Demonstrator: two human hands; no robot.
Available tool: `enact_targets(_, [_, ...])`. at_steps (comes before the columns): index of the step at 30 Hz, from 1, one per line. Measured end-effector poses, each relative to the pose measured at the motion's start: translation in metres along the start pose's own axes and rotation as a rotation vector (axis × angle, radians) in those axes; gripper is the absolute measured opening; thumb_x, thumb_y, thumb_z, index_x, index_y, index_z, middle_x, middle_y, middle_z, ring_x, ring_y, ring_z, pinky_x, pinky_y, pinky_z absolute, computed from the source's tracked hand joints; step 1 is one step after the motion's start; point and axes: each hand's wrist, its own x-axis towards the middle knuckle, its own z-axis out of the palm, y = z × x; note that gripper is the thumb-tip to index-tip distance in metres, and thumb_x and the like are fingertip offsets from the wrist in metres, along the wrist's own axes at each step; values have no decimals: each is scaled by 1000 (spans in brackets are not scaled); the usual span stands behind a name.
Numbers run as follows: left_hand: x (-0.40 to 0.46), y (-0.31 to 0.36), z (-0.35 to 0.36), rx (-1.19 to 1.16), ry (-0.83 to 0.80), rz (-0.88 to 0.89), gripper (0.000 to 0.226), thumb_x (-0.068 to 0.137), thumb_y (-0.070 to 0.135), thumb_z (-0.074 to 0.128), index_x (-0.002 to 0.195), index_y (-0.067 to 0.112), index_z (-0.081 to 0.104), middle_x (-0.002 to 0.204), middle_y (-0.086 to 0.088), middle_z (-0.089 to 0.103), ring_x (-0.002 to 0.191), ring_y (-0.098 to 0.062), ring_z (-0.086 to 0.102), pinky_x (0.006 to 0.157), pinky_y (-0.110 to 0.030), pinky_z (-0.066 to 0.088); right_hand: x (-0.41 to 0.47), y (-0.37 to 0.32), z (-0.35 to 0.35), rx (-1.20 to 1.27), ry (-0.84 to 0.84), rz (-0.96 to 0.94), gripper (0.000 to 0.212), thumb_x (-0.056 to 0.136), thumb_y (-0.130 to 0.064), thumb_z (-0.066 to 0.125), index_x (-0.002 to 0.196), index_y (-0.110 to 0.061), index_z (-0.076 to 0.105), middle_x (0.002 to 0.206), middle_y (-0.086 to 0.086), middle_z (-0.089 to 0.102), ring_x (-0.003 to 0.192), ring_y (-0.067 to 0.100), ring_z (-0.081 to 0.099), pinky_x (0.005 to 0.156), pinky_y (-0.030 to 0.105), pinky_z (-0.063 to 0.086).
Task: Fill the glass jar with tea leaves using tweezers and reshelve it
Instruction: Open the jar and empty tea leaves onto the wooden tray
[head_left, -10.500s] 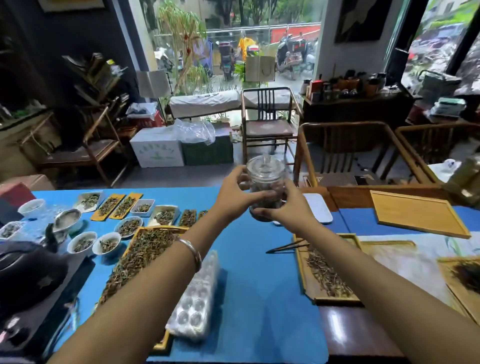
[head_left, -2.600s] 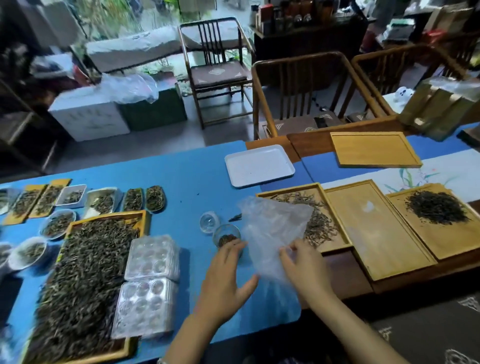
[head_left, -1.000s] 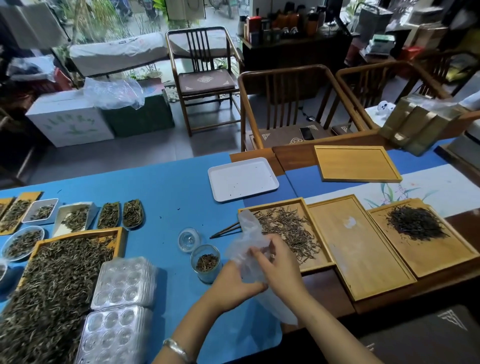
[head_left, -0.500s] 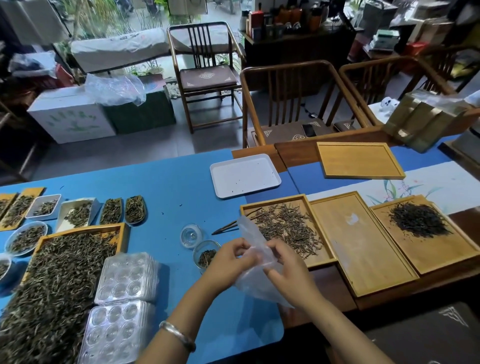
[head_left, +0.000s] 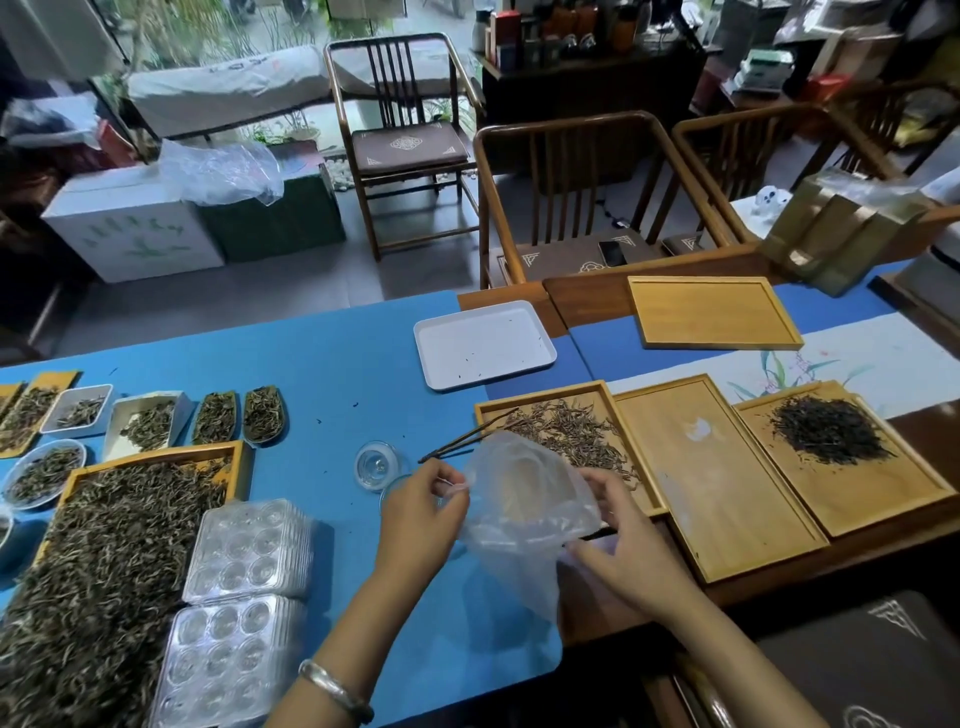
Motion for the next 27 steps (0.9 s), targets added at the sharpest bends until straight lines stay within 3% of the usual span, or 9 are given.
enact_targets(2, [-4, 4, 0, 79, -24, 57, 21, 84, 17, 65, 74, 34, 57, 74, 11, 62, 66, 0, 57, 57, -19, 44, 0, -4, -4, -40, -78, -2, 74, 64, -60, 71, 129, -44, 38, 126, -29, 49, 118, -3, 49, 95, 30, 46])
enact_targets(5, [-9, 8, 0, 156, -37, 130, 24, 84, 20, 65, 74, 37, 53, 75, 13, 62, 72, 0, 57, 57, -16, 40, 9, -17, -2, -165, 89, -1, 76, 63, -76, 63, 128, -42, 42, 128, -22, 43, 115, -5, 46, 93, 25, 42])
enact_targets(10, [-15, 9, -2, 203, -29, 154, 19, 83, 24, 65, 72, 34, 53, 73, 17, 61, 75, 3, 57, 56, -11, 36, 31, -38, 13, -529, 147, -146, 12, 84, -22, 63, 94, -27, 59, 90, -14, 58, 84, 6, 58, 65, 14, 38])
enact_targets(13, [-15, 3, -13, 192, 23, 90, 18, 81, 20, 66, 74, 33, 56, 74, 16, 62, 74, 2, 57, 56, -12, 36, 35, -39, 12, -589, 179, -68, 11, 86, -11, 56, 86, -21, 61, 83, -8, 62, 77, 11, 58, 63, 24, 45])
enact_targets(16, [-18, -1, -26, 126, 46, 48, 17, 80, 20, 70, 73, 32, 60, 72, 14, 65, 71, 4, 58, 54, -11, 37, 35, -39, 11, -511, 171, -20, 12, 87, -13, 58, 83, -23, 62, 82, -10, 65, 76, 7, 59, 60, 22, 47])
enact_targets(19, [-27, -1, -43, -9, -10, 54, 14, 76, 40, 75, 83, 35, 64, 82, 21, 67, 72, 5, 61, 63, -15, 43, 33, -44, 22, -374, 66, 30, 8, 87, -19, 62, 79, -20, 64, 76, -5, 67, 70, 12, 62, 59, 29, 52])
enact_targets(21, [-37, -6, -60, -158, -113, 34, 45, 65, 57, 75, 106, 44, 62, 109, 25, 66, 100, 5, 61, 79, -19, 48, 32, -50, 33, -247, 24, 60, 10, 86, -18, 63, 77, -16, 65, 75, -1, 67, 66, 15, 62, 54, 30, 53])
enact_targets(23, [-52, -20, -77, -321, -192, 47, 77, 58, 57, 80, 128, 52, 48, 134, 23, 53, 124, 4, 50, 93, -24, 46, 32, -57, 48, -78, 8, 102, 13, 87, -12, 62, 74, -12, 65, 71, -1, 64, 58, 10, 59, 49, 22, 48])
enact_targets(27, [-86, -50, -98, -281, -236, 100, 134, 45, 48, 97, 148, 54, 12, 154, 25, 29, 139, -2, 37, 112, -34, 37, 28, -67, 85, 148, -59, 177, 12, 88, -3, 57, 77, -3, 61, 70, 10, 62, 48, 14, 54, 55, 31, 47])
